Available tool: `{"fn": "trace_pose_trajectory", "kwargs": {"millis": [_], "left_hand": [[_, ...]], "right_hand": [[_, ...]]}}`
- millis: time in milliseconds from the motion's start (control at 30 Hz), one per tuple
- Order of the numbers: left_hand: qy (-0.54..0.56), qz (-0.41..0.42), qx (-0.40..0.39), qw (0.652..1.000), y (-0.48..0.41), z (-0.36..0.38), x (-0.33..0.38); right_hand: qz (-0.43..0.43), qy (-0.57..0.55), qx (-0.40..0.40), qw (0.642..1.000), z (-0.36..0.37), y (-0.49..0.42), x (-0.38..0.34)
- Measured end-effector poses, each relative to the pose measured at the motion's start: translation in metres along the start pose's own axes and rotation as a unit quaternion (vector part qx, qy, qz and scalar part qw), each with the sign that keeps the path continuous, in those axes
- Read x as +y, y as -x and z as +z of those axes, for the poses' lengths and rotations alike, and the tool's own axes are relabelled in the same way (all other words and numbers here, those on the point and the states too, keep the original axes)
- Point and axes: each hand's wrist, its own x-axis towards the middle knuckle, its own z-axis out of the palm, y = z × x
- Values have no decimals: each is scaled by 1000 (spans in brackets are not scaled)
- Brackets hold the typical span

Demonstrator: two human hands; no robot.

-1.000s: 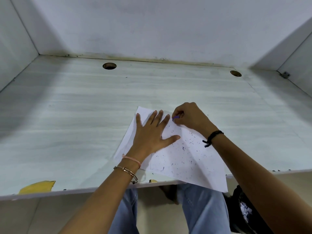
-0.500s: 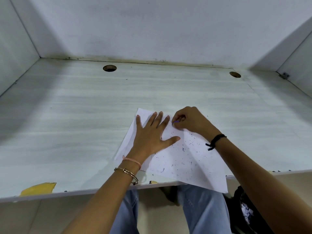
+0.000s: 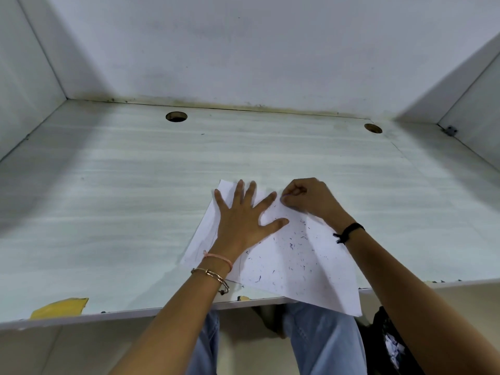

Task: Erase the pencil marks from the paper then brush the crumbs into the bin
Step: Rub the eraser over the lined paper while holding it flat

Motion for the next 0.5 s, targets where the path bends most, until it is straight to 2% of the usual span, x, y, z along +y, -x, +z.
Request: {"fn": "trace_pose_trajectory", "kwargs": {"millis": [100,267,433,500], "left_hand": [[-18,4,4,1000,-1,1,0],[-17,0,-6,1000,0,-1,0],[-23,4,2,1000,0,1,1],[-13,1,-10,1000,0,-1,0]], "right_hand": [[-34,45,-53,997,14,3,-10],[-24,106,13,994,-3,-18,-7],[-51,88,-59,993,17,1,-19],[-32,88,-21,995,8,-6,-9]]}}
